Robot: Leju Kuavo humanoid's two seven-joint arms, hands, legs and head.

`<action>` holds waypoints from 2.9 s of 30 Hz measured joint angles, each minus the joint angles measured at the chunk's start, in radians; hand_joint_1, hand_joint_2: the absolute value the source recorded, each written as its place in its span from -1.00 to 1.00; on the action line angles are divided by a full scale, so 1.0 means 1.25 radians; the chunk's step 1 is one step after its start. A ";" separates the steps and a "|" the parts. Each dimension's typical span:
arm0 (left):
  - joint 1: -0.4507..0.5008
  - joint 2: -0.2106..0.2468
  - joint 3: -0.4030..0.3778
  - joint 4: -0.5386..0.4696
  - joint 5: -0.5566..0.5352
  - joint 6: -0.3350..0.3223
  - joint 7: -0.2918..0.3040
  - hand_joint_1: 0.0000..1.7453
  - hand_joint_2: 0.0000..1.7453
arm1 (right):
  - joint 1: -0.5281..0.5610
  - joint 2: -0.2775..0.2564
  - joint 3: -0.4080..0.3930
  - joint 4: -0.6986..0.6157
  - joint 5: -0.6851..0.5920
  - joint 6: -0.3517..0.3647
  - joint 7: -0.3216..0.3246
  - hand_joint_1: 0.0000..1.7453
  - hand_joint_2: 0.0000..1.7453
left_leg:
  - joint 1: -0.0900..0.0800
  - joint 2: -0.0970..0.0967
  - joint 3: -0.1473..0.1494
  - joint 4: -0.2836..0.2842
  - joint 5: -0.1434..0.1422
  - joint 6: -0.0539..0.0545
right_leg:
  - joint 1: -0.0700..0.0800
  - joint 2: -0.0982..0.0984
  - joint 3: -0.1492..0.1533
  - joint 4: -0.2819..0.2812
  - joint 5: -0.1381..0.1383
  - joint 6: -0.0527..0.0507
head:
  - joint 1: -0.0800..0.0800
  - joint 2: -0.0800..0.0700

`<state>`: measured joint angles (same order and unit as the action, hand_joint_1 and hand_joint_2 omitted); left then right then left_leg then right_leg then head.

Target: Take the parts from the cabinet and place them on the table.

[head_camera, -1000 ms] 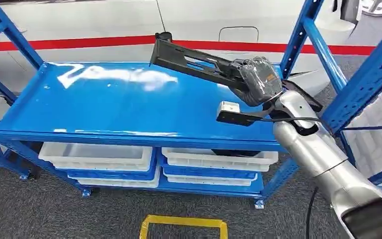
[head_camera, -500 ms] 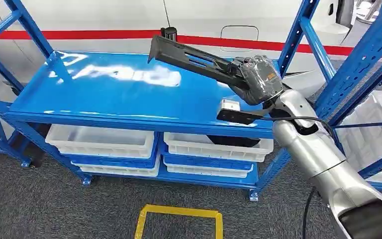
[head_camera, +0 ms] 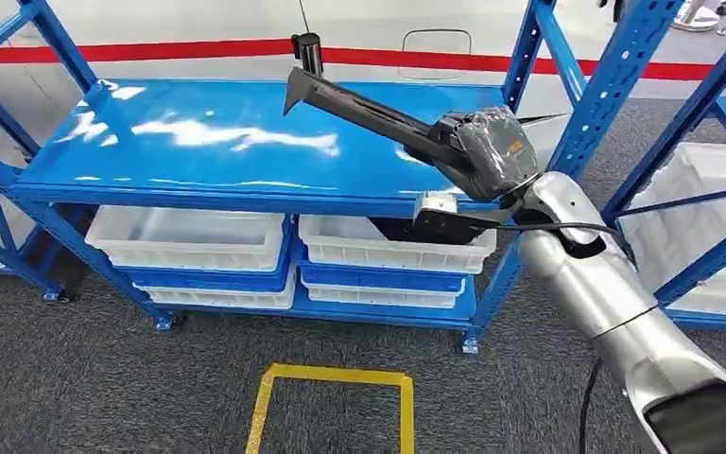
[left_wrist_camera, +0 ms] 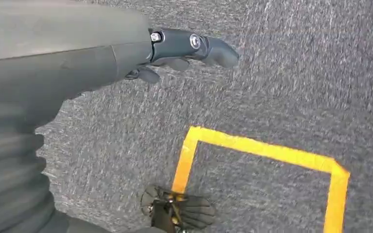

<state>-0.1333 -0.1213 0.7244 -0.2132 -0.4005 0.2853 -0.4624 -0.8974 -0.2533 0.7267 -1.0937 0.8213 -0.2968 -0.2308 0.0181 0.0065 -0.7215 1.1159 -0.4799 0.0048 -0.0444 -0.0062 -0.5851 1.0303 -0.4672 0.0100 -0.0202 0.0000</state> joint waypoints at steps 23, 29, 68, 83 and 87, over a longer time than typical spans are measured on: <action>-0.005 -0.004 -0.003 -0.001 -0.007 0.008 0.008 -1.00 1.00 | 0.001 -0.016 -0.021 -0.010 0.003 0.001 -0.005 1.00 1.00 | -0.028 0.001 0.044 -0.092 0.087 0.049 | 0.023 0.003 0.031 0.059 -0.018 0.030 | 0.008 0.000; 0.000 -0.002 -0.003 -0.001 -0.007 0.008 0.002 -1.00 1.00 | 0.000 -0.014 -0.025 -0.017 0.012 0.001 -0.005 1.00 1.00 | -0.028 -0.007 0.012 -0.080 0.094 0.025 | 0.016 0.001 0.060 -0.034 -0.021 0.001 | 0.005 0.000; 0.005 -0.006 -0.003 -0.001 -0.015 0.002 -0.002 -1.00 1.00 | 0.066 -0.069 -0.066 -0.111 0.032 0.024 0.014 1.00 1.00 | 0.017 -0.007 0.065 0.041 0.025 -0.028 | 0.004 -0.005 -0.018 -0.033 0.047 0.008 | 0.000 0.000; 0.004 -0.007 -0.003 -0.001 -0.013 -0.010 -0.006 -1.00 1.00 | 0.079 -0.091 -0.080 -0.114 0.037 0.027 0.015 1.00 1.00 | -0.014 -0.009 0.052 -0.085 0.077 0.039 | 0.020 0.001 -0.012 0.109 -0.017 0.050 | 0.010 0.000; 0.004 -0.007 -0.003 -0.001 -0.013 -0.010 -0.006 -1.00 1.00 | 0.076 -0.091 -0.087 -0.119 0.037 0.027 0.015 1.00 1.00 | -0.016 -0.009 0.038 -0.091 0.107 0.024 | 0.038 0.004 0.076 -0.034 -0.034 0.024 | 0.011 0.000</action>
<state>-0.1279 -0.1305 0.7210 -0.2144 -0.4170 0.2728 -0.4700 -0.8024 -0.3670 0.6184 -1.2421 0.8679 -0.2636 -0.2125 -0.0013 -0.0042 -0.6735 1.0028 -0.3458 0.0343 0.0031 -0.0013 -0.4897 0.9878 -0.5100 0.0405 -0.0068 0.0000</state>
